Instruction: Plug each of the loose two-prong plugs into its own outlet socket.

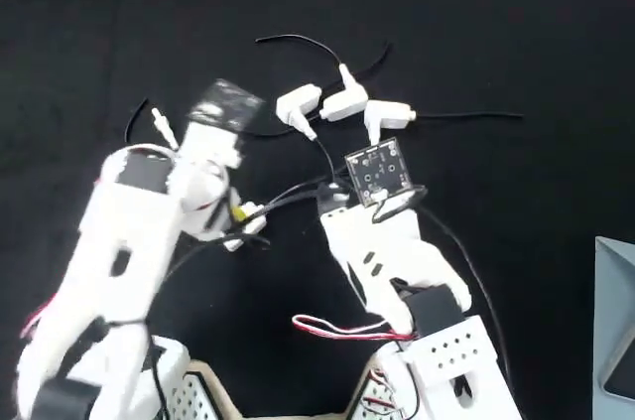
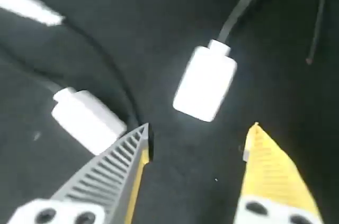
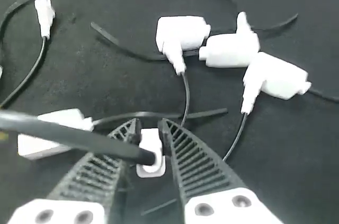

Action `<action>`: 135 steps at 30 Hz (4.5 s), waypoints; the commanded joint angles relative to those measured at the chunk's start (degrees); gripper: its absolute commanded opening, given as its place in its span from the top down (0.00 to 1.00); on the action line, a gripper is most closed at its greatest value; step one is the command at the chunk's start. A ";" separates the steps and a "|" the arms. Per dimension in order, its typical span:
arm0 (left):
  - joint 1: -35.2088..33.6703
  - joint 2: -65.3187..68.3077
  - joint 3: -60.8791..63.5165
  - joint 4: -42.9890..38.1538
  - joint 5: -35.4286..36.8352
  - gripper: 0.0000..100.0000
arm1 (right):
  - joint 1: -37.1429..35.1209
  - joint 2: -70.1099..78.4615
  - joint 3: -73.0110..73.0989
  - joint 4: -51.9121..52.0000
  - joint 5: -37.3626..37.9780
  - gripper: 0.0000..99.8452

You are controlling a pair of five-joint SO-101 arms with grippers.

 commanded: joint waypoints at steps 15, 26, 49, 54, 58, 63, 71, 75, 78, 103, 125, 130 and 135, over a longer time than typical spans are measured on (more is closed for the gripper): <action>-34.42 -34.20 37.58 -18.73 8.79 0.71 | -20.75 19.38 -19.91 5.10 -6.24 0.99; -38.11 -40.79 42.33 -20.31 9.49 0.71 | -23.74 46.37 -26.59 -10.46 -6.24 0.99; -37.76 -40.62 42.42 -20.31 9.49 0.71 | -27.08 57.80 -24.84 -22.95 -8.26 0.99; -37.76 -40.97 42.86 -20.40 9.49 0.71 | -28.04 57.10 -24.22 -23.03 -8.26 0.99; -37.76 -40.97 42.95 -20.40 9.49 0.71 | -25.76 57.89 -24.40 -23.30 -8.00 0.99; -37.76 -40.97 42.95 -20.40 9.41 0.71 | -24.18 60.18 -24.66 -23.38 -7.91 0.99; -37.76 -40.97 42.95 -20.40 9.41 0.71 | -24.26 60.79 -24.57 -23.38 -7.91 0.99; -37.76 -40.97 42.95 -20.40 9.32 0.71 | -24.18 60.88 -24.22 -23.21 -7.82 0.99; -37.76 -40.97 42.95 -20.40 9.32 0.71 | -24.09 60.88 -24.04 -22.95 -6.42 0.99; -37.93 -40.97 42.95 -20.22 9.23 0.71 | -18.81 63.60 -23.52 -19.78 0.88 0.99; -38.02 -40.97 42.95 -20.13 9.23 0.71 | -18.81 63.69 -26.59 -14.59 3.08 0.90; -38.02 -40.97 43.03 -20.13 9.14 0.71 | -18.81 55.78 -26.15 -9.32 2.46 0.89; -38.02 -40.97 43.03 -20.13 9.14 0.71 | -18.81 53.49 -26.07 -7.30 -0.18 0.89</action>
